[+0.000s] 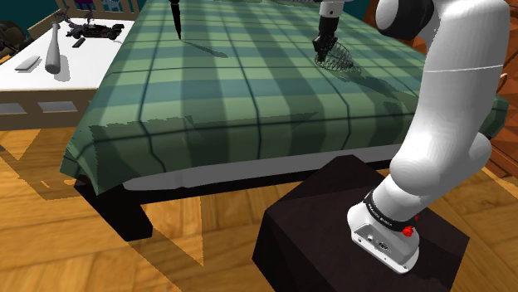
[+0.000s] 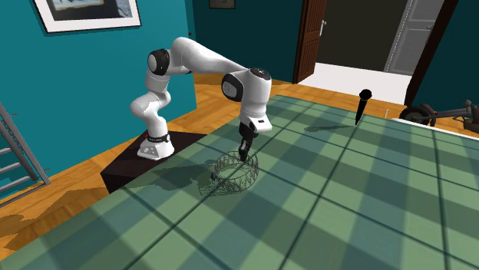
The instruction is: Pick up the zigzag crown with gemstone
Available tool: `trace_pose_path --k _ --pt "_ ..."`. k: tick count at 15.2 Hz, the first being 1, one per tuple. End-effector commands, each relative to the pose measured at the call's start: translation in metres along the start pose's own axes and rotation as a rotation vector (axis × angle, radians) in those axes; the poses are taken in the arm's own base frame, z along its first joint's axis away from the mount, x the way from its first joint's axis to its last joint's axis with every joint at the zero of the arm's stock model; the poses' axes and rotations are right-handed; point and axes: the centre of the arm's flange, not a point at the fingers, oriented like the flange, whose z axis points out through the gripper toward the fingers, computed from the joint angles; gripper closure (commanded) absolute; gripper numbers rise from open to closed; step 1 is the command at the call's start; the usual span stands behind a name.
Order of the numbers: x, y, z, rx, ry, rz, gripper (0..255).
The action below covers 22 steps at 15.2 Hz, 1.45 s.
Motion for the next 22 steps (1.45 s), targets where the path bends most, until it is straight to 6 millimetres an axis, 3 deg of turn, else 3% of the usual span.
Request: trace_pose_path --k 1,5,20,22 --pt "0.0 0.0 0.0 0.0 0.0 0.0 255" --pt "0.0 0.0 0.0 0.0 0.0 0.0 255" --pt "-0.011 0.001 -0.078 0.0 0.0 0.0 255" --pt "-0.011 0.001 -0.079 0.0 0.0 0.0 255"
